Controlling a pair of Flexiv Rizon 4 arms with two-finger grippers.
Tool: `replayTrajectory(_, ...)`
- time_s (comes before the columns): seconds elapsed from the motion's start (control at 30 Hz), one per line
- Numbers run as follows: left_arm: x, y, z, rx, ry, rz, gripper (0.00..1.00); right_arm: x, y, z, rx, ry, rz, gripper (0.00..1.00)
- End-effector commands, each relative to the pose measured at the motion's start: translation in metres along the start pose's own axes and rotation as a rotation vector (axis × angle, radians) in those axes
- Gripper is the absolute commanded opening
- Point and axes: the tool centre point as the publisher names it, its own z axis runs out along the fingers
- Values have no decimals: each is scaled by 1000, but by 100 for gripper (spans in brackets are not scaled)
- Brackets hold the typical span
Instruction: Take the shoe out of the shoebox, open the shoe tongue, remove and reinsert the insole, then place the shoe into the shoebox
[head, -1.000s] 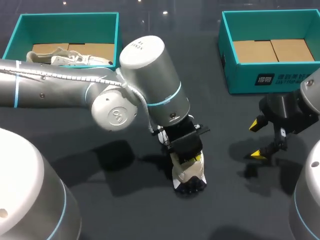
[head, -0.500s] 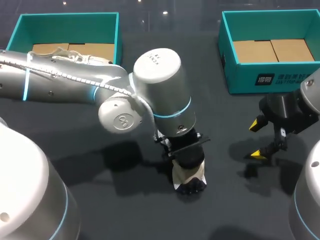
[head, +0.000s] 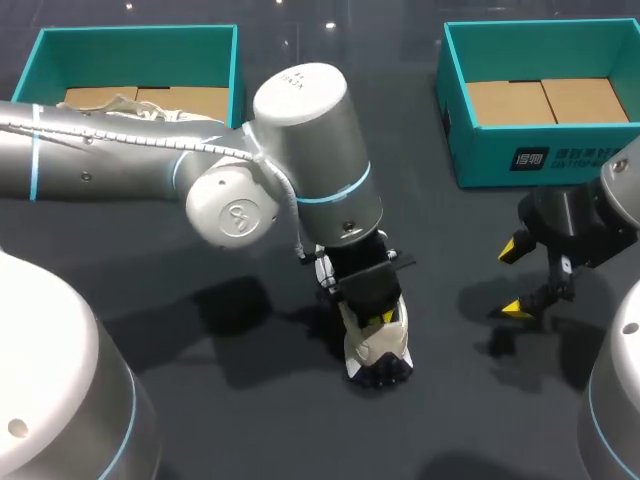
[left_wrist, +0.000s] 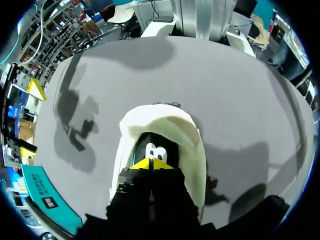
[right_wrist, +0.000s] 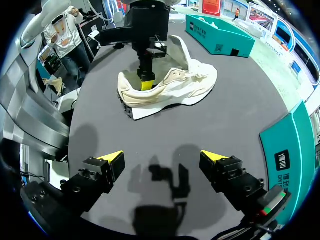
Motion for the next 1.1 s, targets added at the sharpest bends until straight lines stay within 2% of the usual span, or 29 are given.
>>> replayTrajectory(0.03,-7,-4,-2,44,20,28,0,2,0,0,2,-3,0,100)
replayTrajectory(0.1,-13,-9,0,95,78,52,0,2,0,0,2,-3,0,100)
replayTrajectory(0.27,-23,-17,16,115,151,66,0,2,0,0,2,-3,0,100)
replayTrajectory(0.53,-16,-8,38,58,237,50,0,2,0,0,2,-3,0,100)
replayTrajectory(0.73,3,6,29,12,252,15,0,2,0,0,2,-3,0,100)
replayTrajectory(0.9,19,16,13,-32,248,-12,0,2,0,0,2,-3,0,100)
replayTrajectory(1.1,20,16,-9,-36,205,-14,0,2,0,0,2,-3,0,100)
